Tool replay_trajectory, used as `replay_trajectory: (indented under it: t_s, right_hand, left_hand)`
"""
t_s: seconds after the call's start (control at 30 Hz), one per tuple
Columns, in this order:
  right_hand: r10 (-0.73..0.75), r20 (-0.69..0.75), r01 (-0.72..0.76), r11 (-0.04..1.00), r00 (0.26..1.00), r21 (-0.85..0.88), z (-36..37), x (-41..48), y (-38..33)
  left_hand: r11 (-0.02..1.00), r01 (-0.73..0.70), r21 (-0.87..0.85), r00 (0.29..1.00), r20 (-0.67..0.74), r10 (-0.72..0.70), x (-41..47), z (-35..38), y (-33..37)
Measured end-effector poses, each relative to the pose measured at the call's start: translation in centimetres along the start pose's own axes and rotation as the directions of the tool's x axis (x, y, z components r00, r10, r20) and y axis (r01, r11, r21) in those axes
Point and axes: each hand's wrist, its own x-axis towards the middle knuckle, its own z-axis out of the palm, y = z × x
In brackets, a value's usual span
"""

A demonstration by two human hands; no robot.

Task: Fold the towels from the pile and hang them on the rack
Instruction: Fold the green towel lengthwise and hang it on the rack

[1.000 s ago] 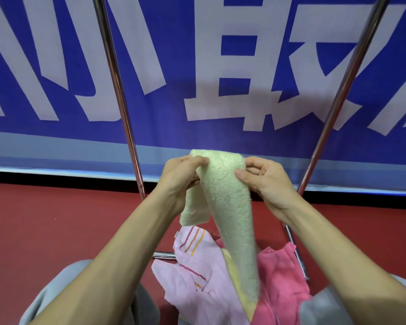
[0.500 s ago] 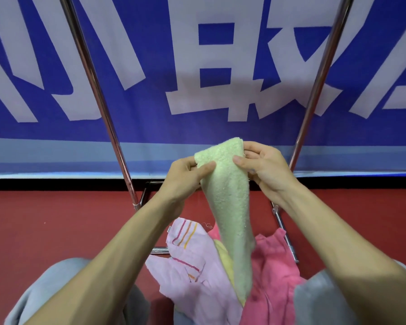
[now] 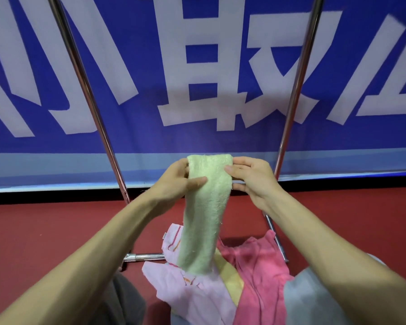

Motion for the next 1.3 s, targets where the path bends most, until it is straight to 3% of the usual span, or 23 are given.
replay_trajectory:
  t_s: [0.07,0.17,0.3,0.4,0.47,0.53,0.67,0.77,0.87,1.1,1.23,1.3]
  right_hand:
    - [0.009,0.019,-0.008,1.000,1.000,-0.019,0.1,-0.5,-0.8]
    - [0.070,0.033,-0.068,0.996,0.997,-0.063,0.3,-1.2,-2.3]
    - [0.072,0.054,-0.053,0.951,0.996,-0.303,-0.4,-2.4,-6.1]
    - [-0.231,-0.073,0.144,0.791,0.970,-0.595,-1.0,-2.9,-9.0]
    - [-0.411,-0.086,0.266,0.722,0.908,-0.639,-0.5,-3.0,-10.2]
    - [-0.411,-0.021,0.319,0.736,0.911,-0.598,1.0,-2.8,-11.1]
    - [-0.268,0.185,0.317,0.888,0.946,-0.333,4.3,-2.8,-14.4]
    - [-0.167,0.403,0.270,0.939,0.900,-0.212,5.4,-3.3,-16.7]
    - [-0.131,0.510,0.234,0.962,0.850,-0.144,6.2,-2.7,-18.3]
    - [-0.272,0.554,0.205,0.962,0.786,0.182,8.5,-0.8,-23.4]
    - [-0.324,0.485,0.261,0.946,0.813,0.193,10.4,0.1,-26.2]
    - [-0.346,0.444,0.278,0.937,0.827,0.212,11.6,0.8,-27.5]
  left_hand:
    - [0.976,0.001,0.216,0.999,-0.031,0.006,0.3,-1.0,1.0]
    - [0.847,-0.070,0.528,0.994,-0.037,0.105,0.9,-1.9,3.7]
    - [0.776,-0.154,0.612,0.983,0.017,0.182,0.7,-1.5,8.3]
    - [0.788,-0.176,0.589,0.978,0.016,0.206,0.3,-1.3,11.5]
    - [0.823,-0.168,0.543,0.978,-0.013,0.209,-0.3,-1.5,13.7]
    - [0.835,-0.200,0.513,0.974,0.013,0.225,-0.8,-2.0,15.7]
    - [0.819,-0.224,0.529,0.968,0.027,0.248,-1.9,-3.3,19.4]
    - [0.849,-0.219,0.480,0.968,-0.004,0.252,-2.4,-4.9,21.4]
    - [0.880,-0.203,0.430,0.968,-0.049,0.247,-2.9,-6.6,22.9]
    - [0.952,-0.206,0.227,0.972,-0.065,0.225,-4.4,-9.1,25.7]
    - [0.964,-0.174,0.201,0.977,0.159,0.144,-4.3,-12.2,26.1]
    - [0.952,-0.193,0.238,0.970,0.192,0.149,-3.9,-14.0,26.8]
